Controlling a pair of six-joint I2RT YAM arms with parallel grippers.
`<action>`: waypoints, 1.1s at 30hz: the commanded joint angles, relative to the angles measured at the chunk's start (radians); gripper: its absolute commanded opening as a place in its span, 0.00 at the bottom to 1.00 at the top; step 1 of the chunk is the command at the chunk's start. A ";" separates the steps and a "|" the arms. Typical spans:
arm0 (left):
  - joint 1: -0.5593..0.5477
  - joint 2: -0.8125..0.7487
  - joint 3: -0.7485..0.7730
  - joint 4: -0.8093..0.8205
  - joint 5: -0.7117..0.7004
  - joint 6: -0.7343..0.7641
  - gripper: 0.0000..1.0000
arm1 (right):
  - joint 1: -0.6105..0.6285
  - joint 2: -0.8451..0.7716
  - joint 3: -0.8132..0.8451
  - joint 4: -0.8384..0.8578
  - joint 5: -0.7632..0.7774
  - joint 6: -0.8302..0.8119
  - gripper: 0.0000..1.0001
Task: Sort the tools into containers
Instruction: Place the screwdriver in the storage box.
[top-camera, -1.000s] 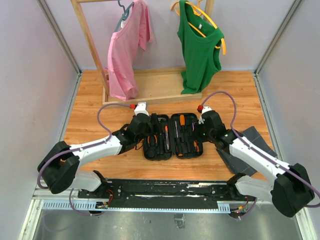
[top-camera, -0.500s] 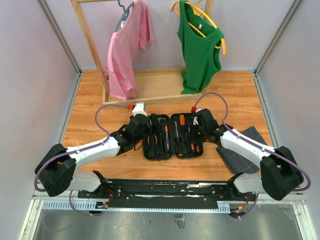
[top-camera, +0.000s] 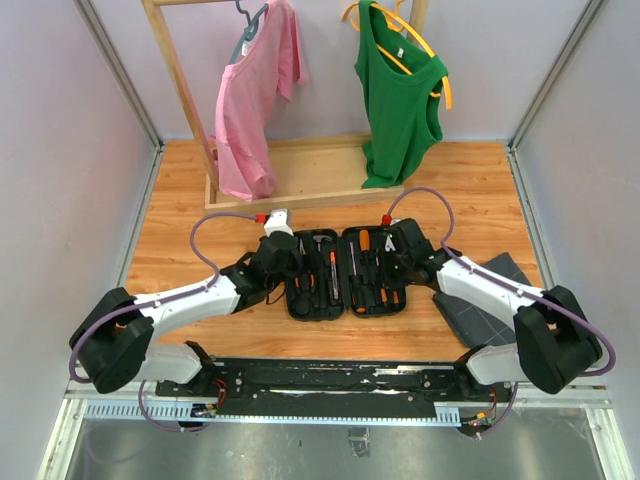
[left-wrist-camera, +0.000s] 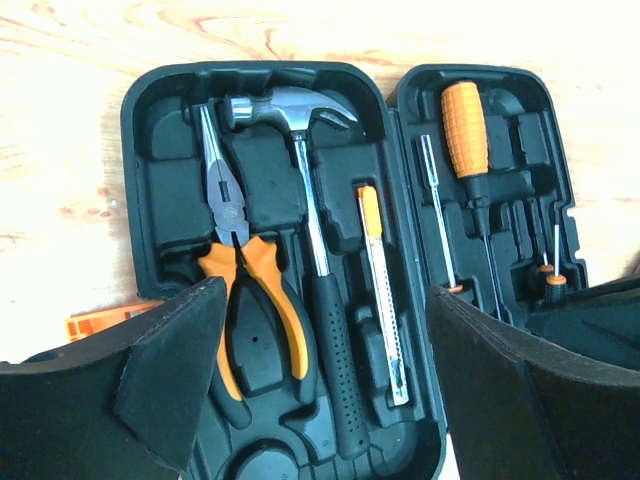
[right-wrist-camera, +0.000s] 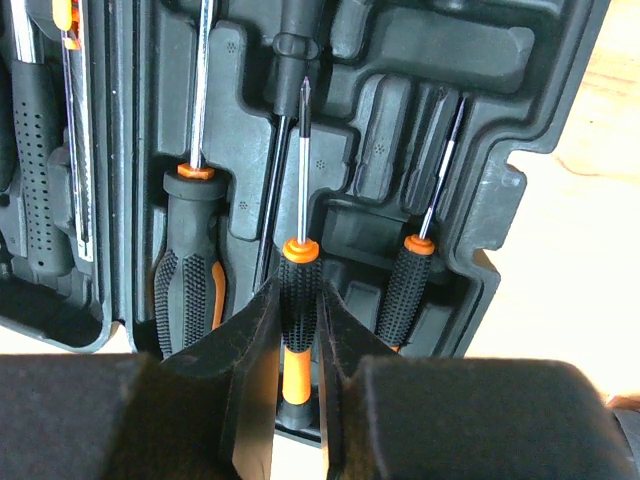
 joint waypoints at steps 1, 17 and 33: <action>0.003 0.011 -0.008 0.036 0.013 -0.020 0.84 | -0.024 0.020 -0.012 0.009 0.020 0.019 0.15; 0.003 0.032 -0.003 0.039 0.021 -0.022 0.84 | -0.023 0.012 -0.022 -0.008 0.049 0.012 0.29; 0.003 0.017 -0.017 0.039 0.025 -0.030 0.83 | -0.025 -0.047 0.005 -0.046 0.085 -0.016 0.24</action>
